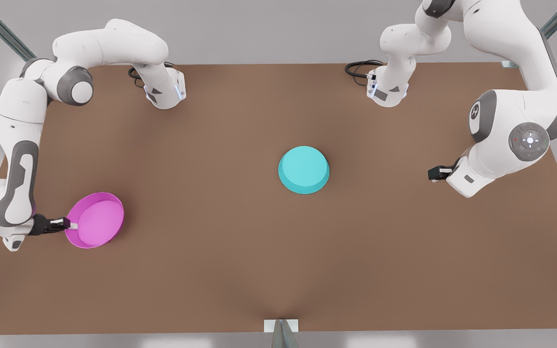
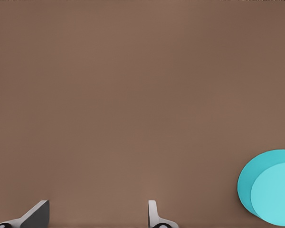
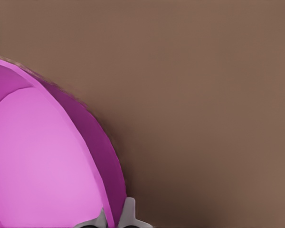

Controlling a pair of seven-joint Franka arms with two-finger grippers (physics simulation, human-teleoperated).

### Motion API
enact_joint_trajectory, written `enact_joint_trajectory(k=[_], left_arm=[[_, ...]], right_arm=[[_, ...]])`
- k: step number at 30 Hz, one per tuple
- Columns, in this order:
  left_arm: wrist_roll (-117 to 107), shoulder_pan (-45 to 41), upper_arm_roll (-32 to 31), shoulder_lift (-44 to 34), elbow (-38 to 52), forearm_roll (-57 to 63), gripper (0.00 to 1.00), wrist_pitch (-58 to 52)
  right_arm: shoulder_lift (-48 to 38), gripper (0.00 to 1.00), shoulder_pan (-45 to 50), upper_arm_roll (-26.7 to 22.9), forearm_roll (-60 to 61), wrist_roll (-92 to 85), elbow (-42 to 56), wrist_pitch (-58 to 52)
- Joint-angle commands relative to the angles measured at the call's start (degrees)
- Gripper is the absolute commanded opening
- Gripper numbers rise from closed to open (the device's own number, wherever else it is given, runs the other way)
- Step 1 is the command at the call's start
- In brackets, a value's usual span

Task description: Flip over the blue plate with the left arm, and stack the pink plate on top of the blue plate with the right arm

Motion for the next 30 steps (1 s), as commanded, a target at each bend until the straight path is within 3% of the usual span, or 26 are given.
enact_joint_trajectory(k=[1, 14, 20, 26, 30], left_arm=[[0.0, 0.0, 0.0, 0.0, 0.0, 0.0, 1.00, 0.0], [0.0, 0.3, 0.0, 0.3, 0.0, -0.1, 1.00, 0.2], [0.0, 0.3, 0.0, 0.3, 0.0, 0.0, 1.00, 0.3], [0.0, 0.4, 0.0, 0.3, 0.0, -0.1, 1.00, 0.3], [0.0, 0.4, 0.0, 0.5, 0.0, -0.1, 1.00, 0.4]], right_arm=[[-0.1, 0.21, 0.0, 0.3, -0.3, 0.1, 0.0, -0.1], [-2.1, 0.21, 14.2, 1.7, 0.0, 3.8, -1.3, -3.4], [-4.1, 0.21, 18.2, 6.3, -0.2, 11.6, -5.8, -2.6], [-12.0, 0.21, 20.7, 14.2, -0.4, 26.2, -18.8, 6.4], [-12.7, 0.21, 25.7, 14.6, -0.6, 31.8, -20.3, 10.6]])
